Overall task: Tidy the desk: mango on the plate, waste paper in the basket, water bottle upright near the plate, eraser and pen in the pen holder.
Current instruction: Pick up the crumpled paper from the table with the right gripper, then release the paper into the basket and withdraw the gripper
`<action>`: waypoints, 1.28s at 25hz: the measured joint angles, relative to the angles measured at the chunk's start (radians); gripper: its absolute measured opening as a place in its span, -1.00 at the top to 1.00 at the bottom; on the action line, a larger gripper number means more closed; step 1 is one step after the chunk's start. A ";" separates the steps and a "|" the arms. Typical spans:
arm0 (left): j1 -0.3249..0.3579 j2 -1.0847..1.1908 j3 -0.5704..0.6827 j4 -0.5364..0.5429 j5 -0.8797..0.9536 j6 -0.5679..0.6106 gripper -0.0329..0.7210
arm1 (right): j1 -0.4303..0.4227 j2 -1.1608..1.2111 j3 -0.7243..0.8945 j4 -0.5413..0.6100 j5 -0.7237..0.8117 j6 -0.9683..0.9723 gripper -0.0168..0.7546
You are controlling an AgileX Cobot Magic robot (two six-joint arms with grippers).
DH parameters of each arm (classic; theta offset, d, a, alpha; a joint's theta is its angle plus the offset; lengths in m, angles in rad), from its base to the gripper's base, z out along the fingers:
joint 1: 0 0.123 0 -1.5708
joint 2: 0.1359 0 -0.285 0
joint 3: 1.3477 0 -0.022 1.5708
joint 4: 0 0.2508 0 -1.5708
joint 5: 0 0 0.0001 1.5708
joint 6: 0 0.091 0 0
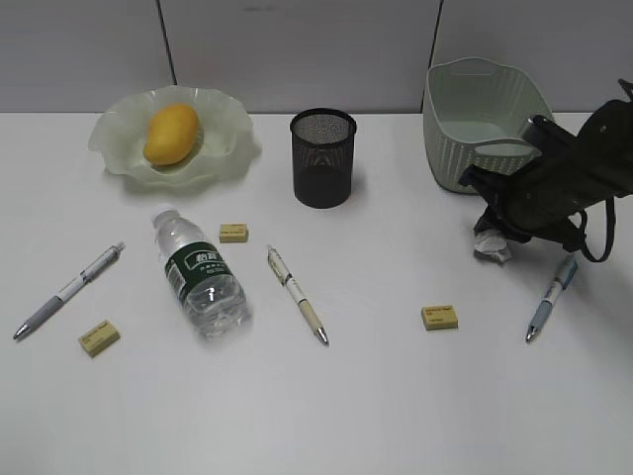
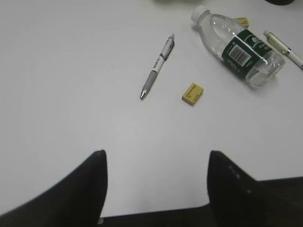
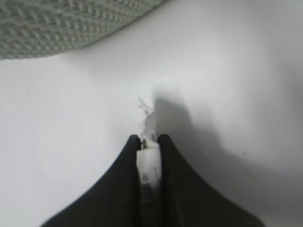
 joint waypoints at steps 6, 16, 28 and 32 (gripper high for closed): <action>0.000 0.000 0.000 0.000 0.000 0.000 -0.41 | 0.000 -0.042 0.000 -0.026 0.112 -0.065 0.75; 0.000 0.000 0.000 0.000 0.000 0.000 -0.41 | 0.000 -0.266 0.000 -0.045 0.284 -0.134 0.75; 0.000 0.000 0.000 0.000 0.000 0.000 -0.41 | 0.000 -0.379 -0.116 -0.158 0.201 -0.144 0.75; 0.000 0.000 0.000 0.000 0.000 0.000 -0.41 | -0.001 -0.374 -0.186 -0.215 0.156 -0.145 0.75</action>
